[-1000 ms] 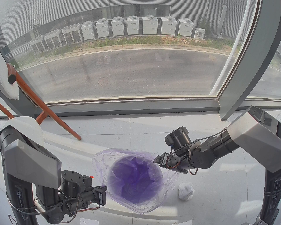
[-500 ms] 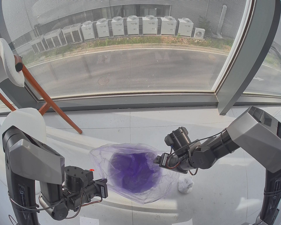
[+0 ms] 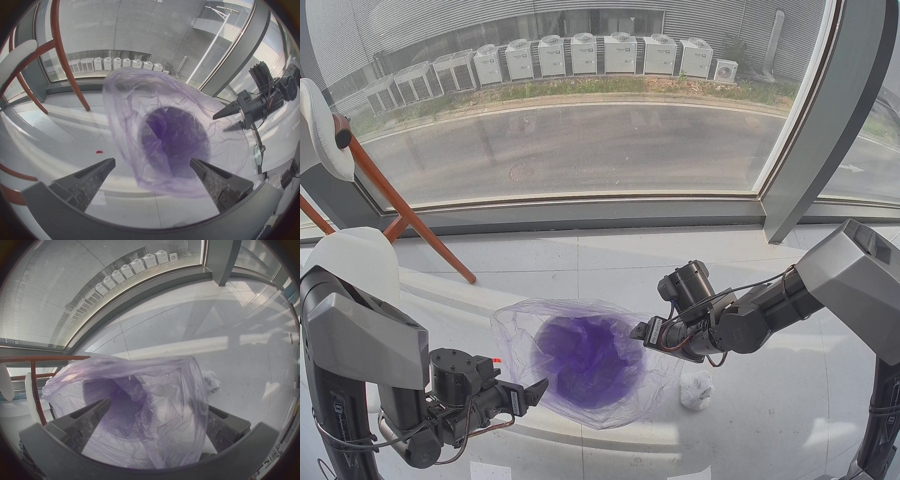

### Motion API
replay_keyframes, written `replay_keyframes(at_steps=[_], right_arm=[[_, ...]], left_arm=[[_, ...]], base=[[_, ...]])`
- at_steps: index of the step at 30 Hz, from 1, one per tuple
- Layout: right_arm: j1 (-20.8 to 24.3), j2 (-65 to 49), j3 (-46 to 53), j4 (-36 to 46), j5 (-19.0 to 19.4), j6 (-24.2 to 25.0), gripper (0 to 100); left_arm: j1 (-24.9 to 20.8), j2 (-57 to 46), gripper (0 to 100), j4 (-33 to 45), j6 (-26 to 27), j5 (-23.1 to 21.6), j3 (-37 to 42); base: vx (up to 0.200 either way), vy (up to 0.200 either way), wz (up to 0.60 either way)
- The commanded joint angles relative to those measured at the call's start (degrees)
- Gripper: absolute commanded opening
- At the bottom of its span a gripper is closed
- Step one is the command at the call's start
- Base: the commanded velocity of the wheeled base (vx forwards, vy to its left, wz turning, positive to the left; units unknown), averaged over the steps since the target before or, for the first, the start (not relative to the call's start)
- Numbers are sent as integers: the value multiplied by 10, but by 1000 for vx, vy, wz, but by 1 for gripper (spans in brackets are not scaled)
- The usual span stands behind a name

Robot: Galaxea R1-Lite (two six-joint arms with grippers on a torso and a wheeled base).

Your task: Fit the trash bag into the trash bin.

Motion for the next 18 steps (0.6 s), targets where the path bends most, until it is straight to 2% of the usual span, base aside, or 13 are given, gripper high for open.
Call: replay_keyframes(at_steps=[1,4,7,9,12,14,16,17,18], right_arm=[[0,-10,-1,0,0,0,100],[6,-20,-3,0,0,-2,100],[16,-47,-3,1,3,0,100],[30,-59,1,4,8,0,100],[46,-62,-3,1,9,-1,100],[53,-63,-6,1,10,0,100],[70,-65,-9,0,23,0,100],[70,-65,-9,0,23,0,100],[84,-64,-9,0,28,1,100]], left_arm=[[13,-36,100,-10,-3,0,79],[31,-58,100,-10,-1,-3,86],[27,-157,100,1,-5,-9,43],[21,-189,100,42,-5,-18,22],[9,-221,100,98,-24,-72,-2],[9,-243,100,111,-37,-87,-10],[10,-304,100,197,-61,-107,-54],[10,-304,100,197,-61,-107,-54],[10,-353,100,302,-77,-126,-109]], base=[[0,0,0],[0,0,0],[0,0,0],[0,0,0],[0,0,0],[0,0,0],[0,0,0],[0,0,0],[0,0,0]])
